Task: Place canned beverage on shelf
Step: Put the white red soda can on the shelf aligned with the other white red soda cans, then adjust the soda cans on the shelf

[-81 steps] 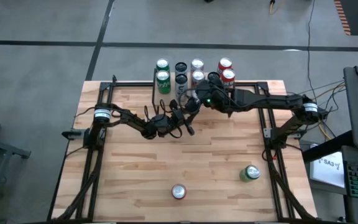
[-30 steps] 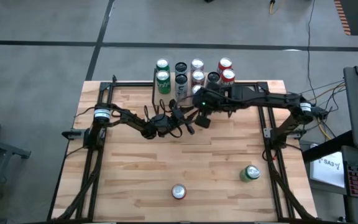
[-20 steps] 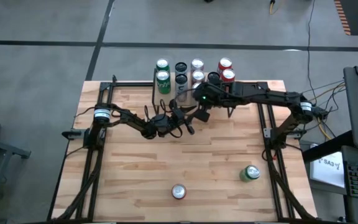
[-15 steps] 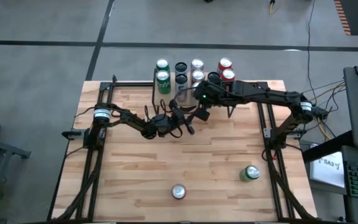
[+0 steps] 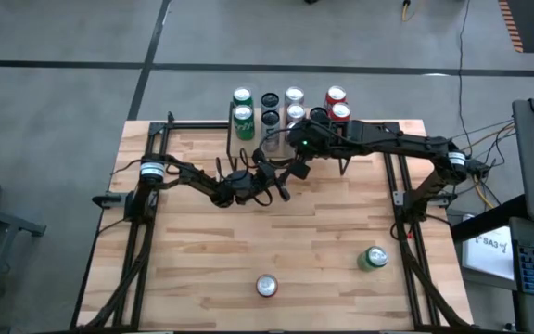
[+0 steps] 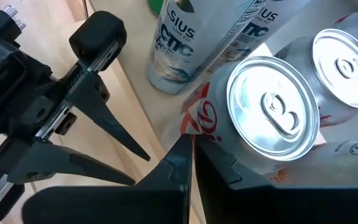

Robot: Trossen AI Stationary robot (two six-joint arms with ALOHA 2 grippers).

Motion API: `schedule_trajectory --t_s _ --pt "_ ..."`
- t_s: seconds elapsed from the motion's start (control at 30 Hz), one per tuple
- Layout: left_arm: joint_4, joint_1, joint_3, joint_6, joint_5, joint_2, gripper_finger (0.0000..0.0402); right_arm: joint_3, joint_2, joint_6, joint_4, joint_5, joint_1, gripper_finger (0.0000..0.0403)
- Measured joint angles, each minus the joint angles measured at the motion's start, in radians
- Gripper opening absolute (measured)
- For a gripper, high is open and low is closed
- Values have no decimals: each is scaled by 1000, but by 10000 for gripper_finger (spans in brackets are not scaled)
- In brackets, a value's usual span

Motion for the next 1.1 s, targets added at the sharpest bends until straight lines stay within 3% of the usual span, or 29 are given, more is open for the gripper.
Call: schedule_trajectory --t_s 0.37,0.67,0.77,0.87,1.1 --pt "-3 -49 0 42 0 -18 81 40 -91 8 -11 -8 11 9" --pt "-3 -102 0 82 -8 -46 81 230 -109 -27 -63 -7 -25 9" --pt "-3 -132 -2 154 -87 -67 81 292 -93 -52 -88 -7 -49 9" --pt "-2 -161 -17 268 -179 -114 81 344 -73 -68 -121 -8 -81 9" --pt "-1 -190 -140 395 -164 -317 81 389 -20 -86 -187 -16 -171 9"
